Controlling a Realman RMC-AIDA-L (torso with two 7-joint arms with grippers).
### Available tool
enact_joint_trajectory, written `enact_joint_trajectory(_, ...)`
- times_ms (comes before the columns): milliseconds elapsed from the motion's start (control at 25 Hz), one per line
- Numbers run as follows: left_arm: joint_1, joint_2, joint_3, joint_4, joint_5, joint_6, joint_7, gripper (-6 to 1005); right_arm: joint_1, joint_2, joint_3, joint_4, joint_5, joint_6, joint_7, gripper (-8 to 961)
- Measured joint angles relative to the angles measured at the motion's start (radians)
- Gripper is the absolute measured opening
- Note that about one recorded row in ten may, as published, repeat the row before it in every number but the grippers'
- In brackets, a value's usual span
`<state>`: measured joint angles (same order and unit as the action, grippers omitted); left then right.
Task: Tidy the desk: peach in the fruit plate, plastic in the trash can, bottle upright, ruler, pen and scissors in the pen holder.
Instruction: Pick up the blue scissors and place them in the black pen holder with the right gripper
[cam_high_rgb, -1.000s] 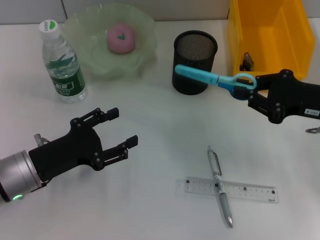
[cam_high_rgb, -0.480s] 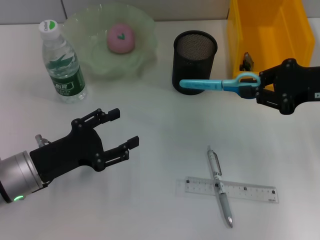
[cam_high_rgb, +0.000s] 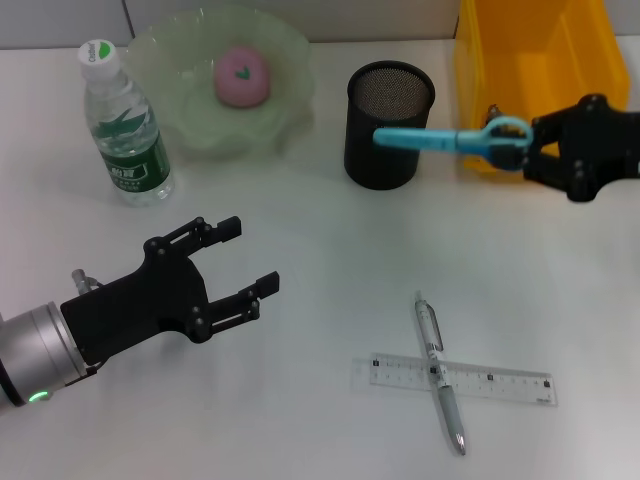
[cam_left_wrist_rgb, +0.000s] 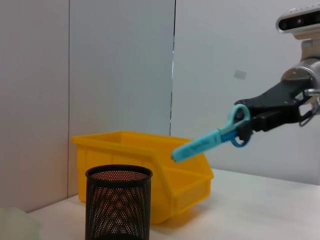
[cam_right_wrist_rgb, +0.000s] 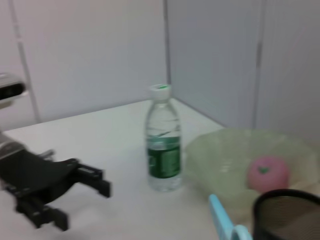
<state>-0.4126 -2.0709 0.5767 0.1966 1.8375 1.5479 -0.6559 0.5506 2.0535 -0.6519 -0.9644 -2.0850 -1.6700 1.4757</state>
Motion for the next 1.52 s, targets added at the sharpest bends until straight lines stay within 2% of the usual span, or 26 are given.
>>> enact_joint_trajectory(560, 0.0, -0.003, 0.0, -0.002, -0.007, 0.0, -0.001, 791, 0.005, 0.0, -0.016, -0.037, -0.003, 0.194, 0.089, 181)
enact_joint_trajectory(1000, -0.002, -0.003, 0.0, -0.003, -0.016, 0.0, -0.001, 791, 0.024, 0.002, -0.05, -0.037, -0.014, 0.211, 0.099, 187)
enact_joint_trajectory(1520, -0.005, -0.003, 0.0, -0.016, -0.02, 0.0, 0.007, 792, 0.123, -0.01, -0.085, -0.072, -0.175, 0.207, 0.286, 193)
